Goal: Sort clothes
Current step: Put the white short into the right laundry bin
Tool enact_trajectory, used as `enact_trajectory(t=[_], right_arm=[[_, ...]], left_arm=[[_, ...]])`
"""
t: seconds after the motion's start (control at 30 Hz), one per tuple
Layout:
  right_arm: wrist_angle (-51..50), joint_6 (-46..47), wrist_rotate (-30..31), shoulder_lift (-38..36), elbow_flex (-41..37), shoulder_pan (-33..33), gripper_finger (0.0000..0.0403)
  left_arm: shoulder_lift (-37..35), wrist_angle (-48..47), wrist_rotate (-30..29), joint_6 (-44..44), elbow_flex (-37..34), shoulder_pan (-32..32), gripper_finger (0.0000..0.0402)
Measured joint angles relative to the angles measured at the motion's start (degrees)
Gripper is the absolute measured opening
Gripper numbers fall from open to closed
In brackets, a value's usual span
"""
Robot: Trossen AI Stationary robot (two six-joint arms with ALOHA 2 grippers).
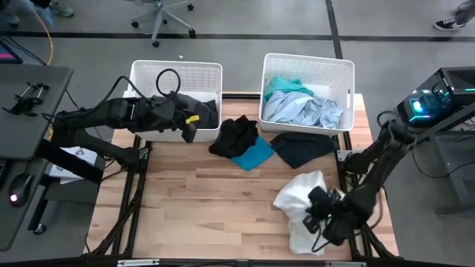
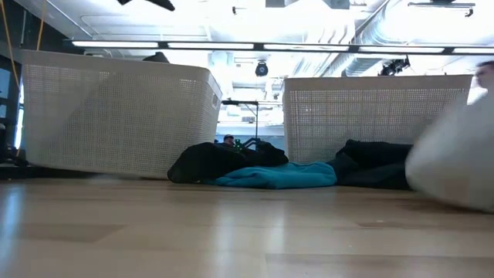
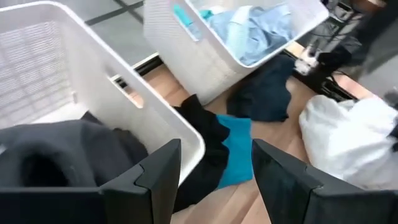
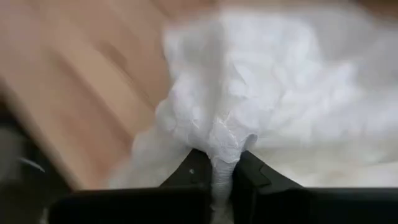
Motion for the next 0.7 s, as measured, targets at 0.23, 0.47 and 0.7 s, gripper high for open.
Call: enact_trajectory(t=[0.23, 0.47, 0.7], right_arm=[[-6.15, -17.25, 19.05, -10.07, 12.59, -4.67, 0.0003], [-5.54, -49.54, 28.81, -14.63, 31.50, -15.20, 0.0002], [10.38, -90.07, 31.38, -14.70, 50.75, -27.19, 0.0001]], left_arm=[[1.11, 0.59, -1.73, 1.14, 0.00, -2.93, 0.0186], [1.54, 0.60, -1.77, 1.22, 0.00, -3.89, 0.0186], [1.50, 1.23, -1.77, 1.22, 0.00, -4.40, 0.0186]])
